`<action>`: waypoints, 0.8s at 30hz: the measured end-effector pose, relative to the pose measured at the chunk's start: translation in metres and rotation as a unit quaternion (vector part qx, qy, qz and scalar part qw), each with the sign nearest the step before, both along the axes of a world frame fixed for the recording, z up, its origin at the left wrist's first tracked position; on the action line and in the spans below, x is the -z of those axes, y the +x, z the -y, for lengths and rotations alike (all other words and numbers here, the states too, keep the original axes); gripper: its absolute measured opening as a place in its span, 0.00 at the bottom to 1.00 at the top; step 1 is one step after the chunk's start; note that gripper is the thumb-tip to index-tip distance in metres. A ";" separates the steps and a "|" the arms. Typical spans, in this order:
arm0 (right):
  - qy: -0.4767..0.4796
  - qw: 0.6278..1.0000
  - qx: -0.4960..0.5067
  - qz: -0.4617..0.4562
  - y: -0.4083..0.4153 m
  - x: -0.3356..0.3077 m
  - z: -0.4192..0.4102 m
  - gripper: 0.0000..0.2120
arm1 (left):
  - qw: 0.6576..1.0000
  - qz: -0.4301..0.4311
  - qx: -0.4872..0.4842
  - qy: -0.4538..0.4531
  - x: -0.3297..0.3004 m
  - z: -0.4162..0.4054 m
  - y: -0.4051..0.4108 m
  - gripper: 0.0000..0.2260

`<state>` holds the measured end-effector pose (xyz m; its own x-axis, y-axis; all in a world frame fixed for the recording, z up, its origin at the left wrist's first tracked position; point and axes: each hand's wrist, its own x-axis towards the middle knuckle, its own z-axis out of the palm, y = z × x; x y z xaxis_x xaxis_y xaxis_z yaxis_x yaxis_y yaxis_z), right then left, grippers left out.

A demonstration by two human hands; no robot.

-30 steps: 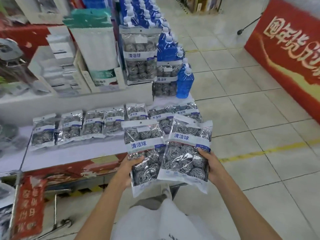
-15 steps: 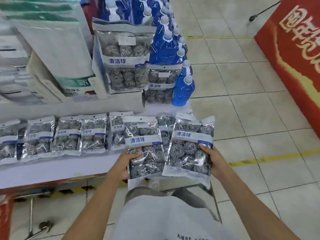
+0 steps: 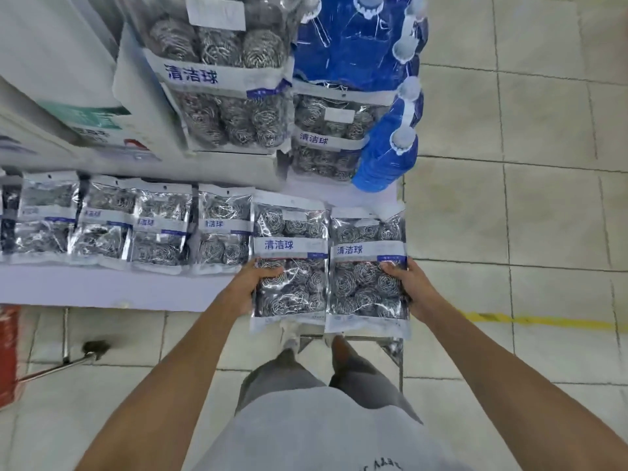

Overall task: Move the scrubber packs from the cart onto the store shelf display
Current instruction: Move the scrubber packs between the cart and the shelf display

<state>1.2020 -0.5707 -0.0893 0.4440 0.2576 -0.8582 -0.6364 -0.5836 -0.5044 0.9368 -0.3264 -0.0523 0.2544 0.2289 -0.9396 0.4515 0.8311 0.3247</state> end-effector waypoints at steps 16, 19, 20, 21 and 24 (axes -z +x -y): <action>-0.076 0.994 -0.017 0.079 0.021 0.036 -0.022 0.20 | 0.975 -0.072 0.084 0.193 0.044 0.002 0.025 0.38; -0.089 0.990 -0.027 0.104 0.020 0.038 -0.028 0.21 | 0.963 -0.085 0.113 0.230 0.051 0.006 0.028 0.33; -0.092 0.990 -0.028 0.107 0.020 0.038 -0.029 0.21 | 0.962 -0.089 0.115 0.232 0.054 0.005 0.027 0.34; -0.098 0.989 -0.032 0.107 0.020 0.038 -0.030 0.21 | 0.961 -0.090 0.118 0.235 0.055 0.005 0.026 0.35; -0.118 0.981 -0.074 0.134 0.019 0.030 -0.033 0.24 | 0.958 -0.097 0.114 0.245 0.052 0.006 0.028 0.36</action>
<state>1.2210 -0.5381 -0.1198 0.6349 0.1447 -0.7589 -0.3991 -0.7797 -0.4825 0.9645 -0.3322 -0.1044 0.1817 0.6147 -0.7676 0.6942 0.4727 0.5429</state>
